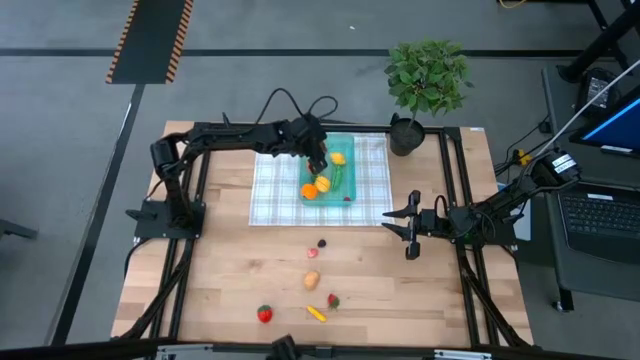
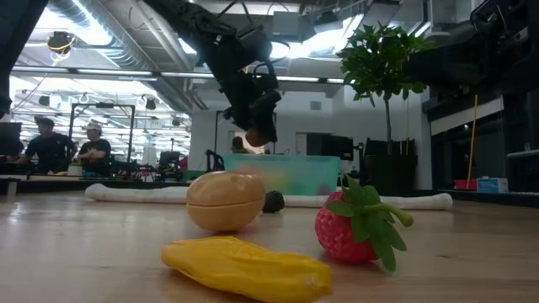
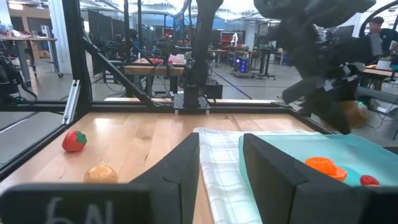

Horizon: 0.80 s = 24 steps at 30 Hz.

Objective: Pick and placing Produce into tupperware
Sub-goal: Put the brown kiwi into the green bin

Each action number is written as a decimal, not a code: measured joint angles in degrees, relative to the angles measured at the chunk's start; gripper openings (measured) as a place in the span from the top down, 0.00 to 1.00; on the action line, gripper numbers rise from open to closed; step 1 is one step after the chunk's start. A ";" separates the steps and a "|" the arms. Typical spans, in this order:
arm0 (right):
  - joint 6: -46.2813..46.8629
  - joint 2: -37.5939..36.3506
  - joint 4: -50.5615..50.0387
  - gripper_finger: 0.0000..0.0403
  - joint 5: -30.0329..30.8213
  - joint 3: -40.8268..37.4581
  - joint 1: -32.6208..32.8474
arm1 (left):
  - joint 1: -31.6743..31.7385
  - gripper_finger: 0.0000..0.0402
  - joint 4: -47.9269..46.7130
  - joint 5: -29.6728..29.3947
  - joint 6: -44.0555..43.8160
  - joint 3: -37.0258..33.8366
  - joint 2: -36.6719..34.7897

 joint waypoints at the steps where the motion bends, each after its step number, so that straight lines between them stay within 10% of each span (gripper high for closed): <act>1: -0.01 0.00 0.00 0.68 0.00 0.00 0.00 | 0.46 0.41 0.15 0.46 0.32 0.00 0.00; 24: -1.09 0.04 -0.13 0.68 0.00 0.00 0.00 | 2.50 0.41 4.45 1.40 2.82 -0.04 4.24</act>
